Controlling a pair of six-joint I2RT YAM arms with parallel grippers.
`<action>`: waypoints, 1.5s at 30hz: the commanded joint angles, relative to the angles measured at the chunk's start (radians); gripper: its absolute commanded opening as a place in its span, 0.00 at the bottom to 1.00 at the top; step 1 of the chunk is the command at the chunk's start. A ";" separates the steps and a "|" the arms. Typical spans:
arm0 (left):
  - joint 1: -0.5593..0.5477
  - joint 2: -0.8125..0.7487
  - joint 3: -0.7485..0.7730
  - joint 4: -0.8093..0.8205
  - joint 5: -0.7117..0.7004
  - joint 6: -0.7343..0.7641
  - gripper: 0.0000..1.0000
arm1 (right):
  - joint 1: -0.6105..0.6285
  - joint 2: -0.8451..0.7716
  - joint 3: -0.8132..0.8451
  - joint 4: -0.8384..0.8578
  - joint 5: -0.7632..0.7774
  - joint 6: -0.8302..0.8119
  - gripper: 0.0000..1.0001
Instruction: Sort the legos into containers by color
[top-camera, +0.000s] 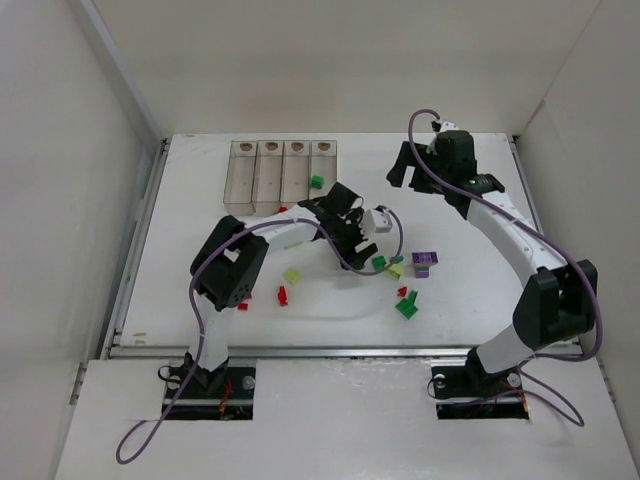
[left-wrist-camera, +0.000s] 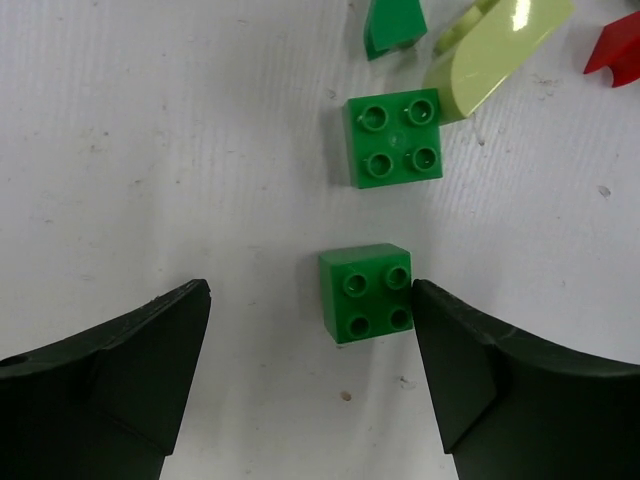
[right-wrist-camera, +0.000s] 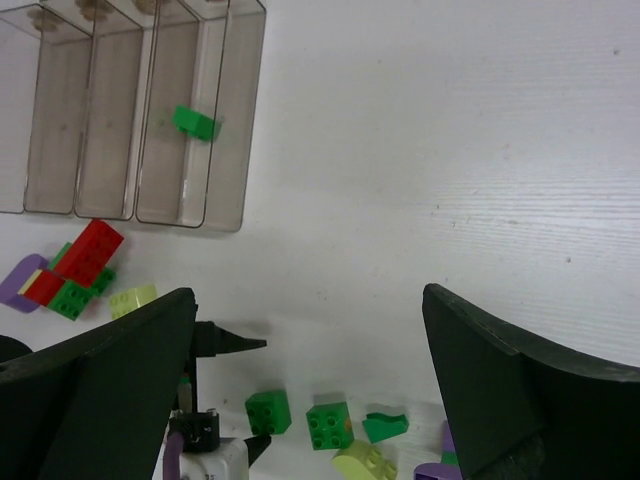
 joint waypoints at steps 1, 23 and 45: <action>-0.021 -0.022 0.005 -0.047 0.045 0.030 0.77 | -0.004 -0.031 0.016 0.021 0.005 -0.008 1.00; -0.064 -0.039 -0.087 0.053 -0.184 -0.033 0.43 | -0.004 -0.063 -0.013 0.042 -0.004 -0.069 1.00; 0.236 0.016 0.353 0.047 -0.327 -0.242 0.14 | -0.093 0.020 0.045 -0.022 -0.090 -0.052 1.00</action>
